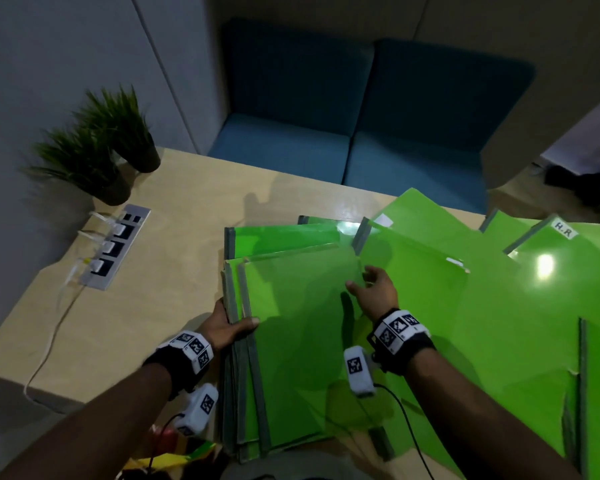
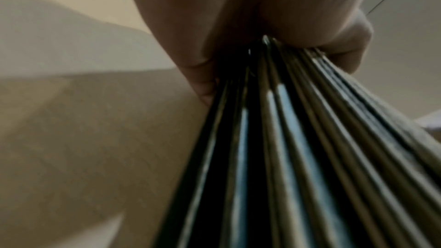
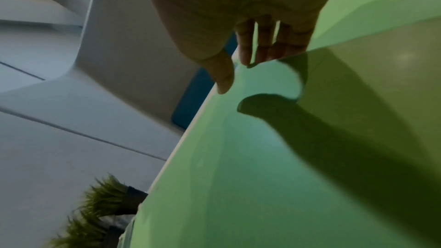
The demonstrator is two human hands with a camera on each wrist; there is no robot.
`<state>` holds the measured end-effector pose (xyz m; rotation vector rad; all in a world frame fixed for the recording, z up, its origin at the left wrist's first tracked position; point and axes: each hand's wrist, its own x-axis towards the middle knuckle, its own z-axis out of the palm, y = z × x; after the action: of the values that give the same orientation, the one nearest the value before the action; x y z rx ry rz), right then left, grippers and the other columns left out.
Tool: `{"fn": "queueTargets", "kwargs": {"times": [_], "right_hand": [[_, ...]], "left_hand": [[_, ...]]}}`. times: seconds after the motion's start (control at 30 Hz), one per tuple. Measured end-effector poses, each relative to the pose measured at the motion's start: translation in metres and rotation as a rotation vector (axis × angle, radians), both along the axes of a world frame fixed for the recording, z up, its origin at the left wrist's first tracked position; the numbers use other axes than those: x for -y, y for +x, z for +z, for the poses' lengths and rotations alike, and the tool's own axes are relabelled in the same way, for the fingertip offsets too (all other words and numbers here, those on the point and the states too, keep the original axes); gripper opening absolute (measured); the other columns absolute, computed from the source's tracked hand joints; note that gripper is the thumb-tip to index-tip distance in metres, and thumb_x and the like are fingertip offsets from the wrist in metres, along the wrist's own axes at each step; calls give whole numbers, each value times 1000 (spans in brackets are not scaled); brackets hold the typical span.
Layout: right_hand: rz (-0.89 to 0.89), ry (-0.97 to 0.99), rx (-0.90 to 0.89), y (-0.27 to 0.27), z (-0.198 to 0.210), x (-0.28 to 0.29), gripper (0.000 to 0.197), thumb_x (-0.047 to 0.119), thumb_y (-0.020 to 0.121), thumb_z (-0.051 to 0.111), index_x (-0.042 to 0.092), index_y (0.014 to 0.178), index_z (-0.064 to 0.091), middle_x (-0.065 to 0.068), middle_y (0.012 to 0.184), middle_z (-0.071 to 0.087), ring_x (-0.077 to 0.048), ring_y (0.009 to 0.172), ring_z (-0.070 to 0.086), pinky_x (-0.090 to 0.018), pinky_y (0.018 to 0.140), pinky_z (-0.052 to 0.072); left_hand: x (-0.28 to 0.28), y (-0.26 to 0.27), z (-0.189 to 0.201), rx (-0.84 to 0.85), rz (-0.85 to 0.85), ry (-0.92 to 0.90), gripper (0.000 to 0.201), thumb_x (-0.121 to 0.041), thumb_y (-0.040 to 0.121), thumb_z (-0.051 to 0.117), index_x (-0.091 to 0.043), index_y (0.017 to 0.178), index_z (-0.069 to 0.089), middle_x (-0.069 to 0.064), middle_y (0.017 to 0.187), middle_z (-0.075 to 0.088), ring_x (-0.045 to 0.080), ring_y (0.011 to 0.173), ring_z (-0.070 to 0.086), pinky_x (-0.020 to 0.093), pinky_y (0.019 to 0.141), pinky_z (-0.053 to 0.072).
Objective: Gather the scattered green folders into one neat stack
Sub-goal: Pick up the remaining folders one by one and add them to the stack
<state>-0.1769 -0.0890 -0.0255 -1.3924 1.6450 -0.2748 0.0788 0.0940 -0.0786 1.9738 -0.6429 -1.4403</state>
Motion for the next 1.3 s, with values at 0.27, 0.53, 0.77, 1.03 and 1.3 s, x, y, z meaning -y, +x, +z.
{"fn": "queueTargets", "kwargs": {"times": [0.27, 0.53, 0.77, 1.03, 1.3], "right_hand": [[280, 114, -155, 11, 11, -13, 65, 27, 83, 74, 6, 136, 42, -13, 131, 58, -30, 116, 58, -39, 97, 50], [490, 74, -359, 17, -1, -9, 55, 42, 88, 63, 5, 126, 49, -11, 123, 59, -29, 109, 60, -35, 89, 51], [981, -233, -467, 58, 12, 40, 79, 53, 91, 51, 37, 152, 4, 4, 161, -14, -33, 146, 17, -59, 104, 39], [760, -219, -282, 54, -1, 15, 65, 47, 87, 63, 14, 139, 43, -9, 150, 34, -34, 136, 34, -49, 113, 32], [142, -299, -253, -24, 12, 52, 65, 27, 84, 69, 13, 142, 42, -12, 151, 34, -31, 137, 36, -43, 113, 32]], "left_hand": [[-1, -2, 6, -24, 11, 47, 115, -45, 62, 85, -15, 149, 15, 11, 146, 44, 20, 111, 50, 31, 99, 40], [-5, 6, -18, 9, 106, 142, 134, -74, 41, 83, -34, 149, 15, 6, 151, 40, 29, 130, 48, 51, 106, 41], [-6, 2, -12, 58, 105, 116, 133, -75, 42, 81, -30, 149, 15, 6, 149, 43, 30, 128, 50, 51, 103, 44], [-4, -5, 2, 6, 142, 44, 131, -70, 40, 84, -28, 148, 21, 5, 144, 48, 29, 124, 53, 51, 105, 42], [0, -6, 9, 23, 111, 63, 128, -63, 42, 85, -20, 147, 25, 11, 141, 50, 33, 120, 55, 50, 105, 42]]}}
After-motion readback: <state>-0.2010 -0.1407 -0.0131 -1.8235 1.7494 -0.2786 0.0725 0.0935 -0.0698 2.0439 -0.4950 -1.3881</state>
